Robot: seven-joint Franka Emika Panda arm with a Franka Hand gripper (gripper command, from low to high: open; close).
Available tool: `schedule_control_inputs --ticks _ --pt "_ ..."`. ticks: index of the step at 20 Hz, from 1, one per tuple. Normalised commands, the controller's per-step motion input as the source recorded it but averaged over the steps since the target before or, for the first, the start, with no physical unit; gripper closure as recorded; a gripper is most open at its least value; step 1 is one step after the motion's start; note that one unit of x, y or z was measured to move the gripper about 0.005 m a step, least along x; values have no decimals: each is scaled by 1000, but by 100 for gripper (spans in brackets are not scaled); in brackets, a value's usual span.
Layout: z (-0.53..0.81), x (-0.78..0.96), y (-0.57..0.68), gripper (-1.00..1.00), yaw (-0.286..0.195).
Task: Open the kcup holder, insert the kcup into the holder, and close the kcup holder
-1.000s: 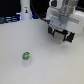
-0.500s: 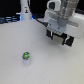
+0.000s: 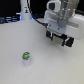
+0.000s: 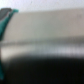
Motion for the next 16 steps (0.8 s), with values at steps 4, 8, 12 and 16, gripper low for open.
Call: schedule_control_inputs --ticks 4,8,12,16 --pt "234 418 -200 -100 -108" --pt "307 241 -531 -100 -163" --pt "236 182 -658 -100 -189" --pt "190 88 -597 -100 -223"
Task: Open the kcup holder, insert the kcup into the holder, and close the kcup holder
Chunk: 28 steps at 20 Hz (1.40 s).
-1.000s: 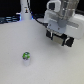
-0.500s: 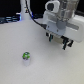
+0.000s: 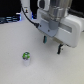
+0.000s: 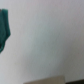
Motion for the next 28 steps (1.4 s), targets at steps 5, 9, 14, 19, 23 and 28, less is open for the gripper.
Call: schedule_control_inputs --ticks 5,9,14,19,23,28 --pt "155 23 -536 -100 -250" --pt "49 4 -478 -100 -278" --pt "12 -7 -440 -100 -297" --pt "-3 1 -434 -100 -298" --pt "-79 -18 -441 -100 -297" --pt "-190 -99 -446 -100 -295"
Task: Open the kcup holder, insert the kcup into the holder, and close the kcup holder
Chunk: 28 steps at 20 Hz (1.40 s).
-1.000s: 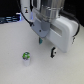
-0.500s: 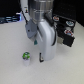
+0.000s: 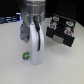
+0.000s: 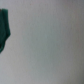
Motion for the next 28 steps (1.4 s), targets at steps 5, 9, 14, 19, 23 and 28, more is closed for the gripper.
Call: schedule_control_inputs --ticks 5,9,14,19,23,28 --pt "-275 -131 -441 -100 -299" --pt "-332 -80 -439 -100 -296" --pt "-259 -32 -351 -100 -273" --pt "-20 -55 68 -100 -38" --pt "135 -283 227 -100 -10" --pt "81 -234 84 -100 -28"
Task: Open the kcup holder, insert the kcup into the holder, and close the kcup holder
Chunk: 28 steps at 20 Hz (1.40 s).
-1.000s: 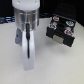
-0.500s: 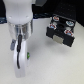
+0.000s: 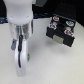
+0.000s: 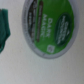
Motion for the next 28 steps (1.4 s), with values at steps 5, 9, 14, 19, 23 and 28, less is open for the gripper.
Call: schedule_control_inputs --ticks 5,9,14,19,23,28 --pt "-36 -238 -7 -100 -34" --pt "-164 -51 -4 -100 -2" --pt "-131 -4 0 -100 0" --pt "-143 0 0 -100 0" --pt "-106 -10 0 100 0" --pt "6 3 -25 100 -34"
